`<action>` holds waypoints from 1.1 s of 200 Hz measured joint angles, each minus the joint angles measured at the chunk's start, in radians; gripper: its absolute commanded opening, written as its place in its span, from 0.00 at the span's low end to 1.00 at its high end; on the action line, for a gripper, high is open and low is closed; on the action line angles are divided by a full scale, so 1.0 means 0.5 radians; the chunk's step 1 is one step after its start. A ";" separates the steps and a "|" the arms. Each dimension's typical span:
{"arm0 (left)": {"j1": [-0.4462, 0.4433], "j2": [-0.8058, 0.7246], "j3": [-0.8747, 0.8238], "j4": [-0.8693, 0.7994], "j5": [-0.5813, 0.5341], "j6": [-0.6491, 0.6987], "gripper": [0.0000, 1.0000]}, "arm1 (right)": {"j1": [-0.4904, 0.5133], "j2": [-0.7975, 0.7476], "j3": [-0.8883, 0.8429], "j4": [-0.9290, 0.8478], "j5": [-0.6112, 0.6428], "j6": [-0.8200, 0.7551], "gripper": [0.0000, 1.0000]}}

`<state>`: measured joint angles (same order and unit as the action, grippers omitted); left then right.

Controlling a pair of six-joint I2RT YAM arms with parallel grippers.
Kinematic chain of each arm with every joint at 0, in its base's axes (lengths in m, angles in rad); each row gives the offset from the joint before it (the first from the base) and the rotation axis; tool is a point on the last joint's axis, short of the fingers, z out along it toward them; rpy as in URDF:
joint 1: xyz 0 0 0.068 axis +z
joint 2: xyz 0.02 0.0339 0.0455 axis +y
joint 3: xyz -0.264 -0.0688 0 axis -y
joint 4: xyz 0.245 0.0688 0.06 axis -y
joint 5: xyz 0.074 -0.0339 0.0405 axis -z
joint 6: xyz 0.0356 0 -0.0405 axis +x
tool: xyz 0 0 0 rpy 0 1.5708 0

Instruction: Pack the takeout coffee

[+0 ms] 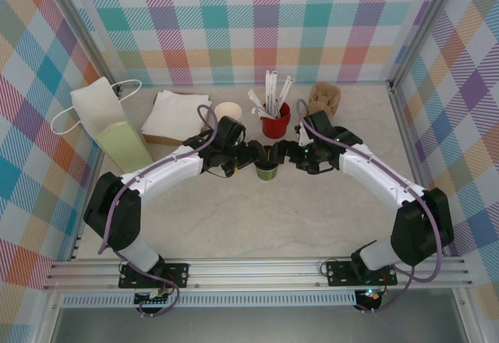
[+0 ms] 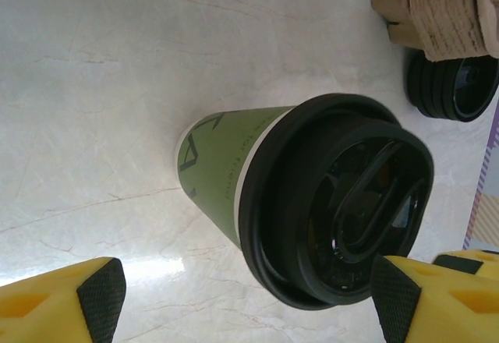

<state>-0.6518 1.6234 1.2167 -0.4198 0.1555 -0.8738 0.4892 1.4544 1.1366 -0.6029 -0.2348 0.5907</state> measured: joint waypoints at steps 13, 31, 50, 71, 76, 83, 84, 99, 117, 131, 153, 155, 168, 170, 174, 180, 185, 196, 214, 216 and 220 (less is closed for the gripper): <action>0.000 0.015 0.024 -0.014 -0.026 -0.002 0.84 | 0.000 0.043 0.040 -0.004 0.014 0.000 0.99; 0.000 0.036 0.047 -0.053 -0.054 -0.003 0.84 | -0.004 0.092 0.084 -0.005 0.035 0.000 0.99; 0.002 0.075 0.071 -0.068 -0.072 -0.003 0.84 | -0.011 0.136 0.102 -0.008 0.059 0.002 0.94; 0.002 0.120 0.098 -0.090 -0.075 -0.003 0.83 | -0.021 0.170 0.114 -0.023 0.076 0.010 0.93; 0.002 0.127 0.101 -0.097 -0.075 -0.003 0.83 | -0.024 0.179 0.118 -0.027 0.081 0.010 0.91; 0.002 0.137 0.108 -0.105 -0.075 -0.003 0.83 | -0.024 0.192 0.127 -0.035 0.085 0.010 0.91; 0.002 0.138 0.108 -0.105 -0.075 -0.003 0.83 | -0.024 0.194 0.129 -0.035 0.086 0.011 0.91; 0.002 0.150 0.121 -0.107 -0.081 -0.003 0.83 | -0.033 0.218 0.143 -0.038 0.088 0.017 0.89; 0.002 0.156 0.130 -0.110 -0.090 -0.003 0.82 | -0.037 0.246 0.163 -0.050 0.089 0.016 0.88; 0.004 0.157 0.130 -0.115 -0.091 -0.003 0.82 | -0.039 0.266 0.174 -0.056 0.089 0.015 0.87; 0.005 0.157 0.130 -0.121 -0.092 -0.003 0.82 | -0.039 0.290 0.187 -0.066 0.089 0.015 0.85; 0.005 0.157 0.130 -0.121 -0.092 -0.003 0.82 | -0.040 0.292 0.188 -0.067 0.089 0.014 0.85; 0.005 0.157 0.130 -0.121 -0.097 -0.003 0.82 | -0.040 0.300 0.188 -0.069 0.095 0.014 0.83; 0.005 0.157 0.130 -0.121 -0.098 -0.003 0.82 | -0.040 0.301 0.188 -0.069 0.096 0.014 0.83; 0.005 0.157 0.130 -0.121 -0.098 -0.003 0.82 | -0.043 0.304 0.188 -0.070 0.098 0.015 0.82; 0.005 0.157 0.130 -0.121 -0.103 -0.003 0.82 | -0.046 0.310 0.188 -0.072 0.101 0.013 0.81; 0.005 0.157 0.130 -0.121 -0.105 -0.003 0.82 | -0.047 0.315 0.188 -0.075 0.102 0.012 0.81; 0.005 0.157 0.130 -0.121 -0.105 -0.003 0.82 | -0.050 0.328 0.192 -0.085 0.102 0.012 0.81; 0.005 0.157 0.130 -0.137 -0.112 -0.003 0.81 | -0.050 0.345 0.203 -0.085 0.100 0.007 0.78; 0.005 0.157 0.130 -0.137 -0.113 -0.003 0.81 | -0.050 0.346 0.204 -0.085 0.101 0.006 0.78; 0.005 0.157 0.130 -0.137 -0.113 -0.003 0.81 | -0.050 0.346 0.206 -0.085 0.101 0.004 0.78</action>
<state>-0.6491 1.7020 1.2819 -0.4885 0.0990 -0.8753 0.4641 1.6276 1.2396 -0.6456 -0.1844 0.5926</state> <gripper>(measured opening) 0.816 0.782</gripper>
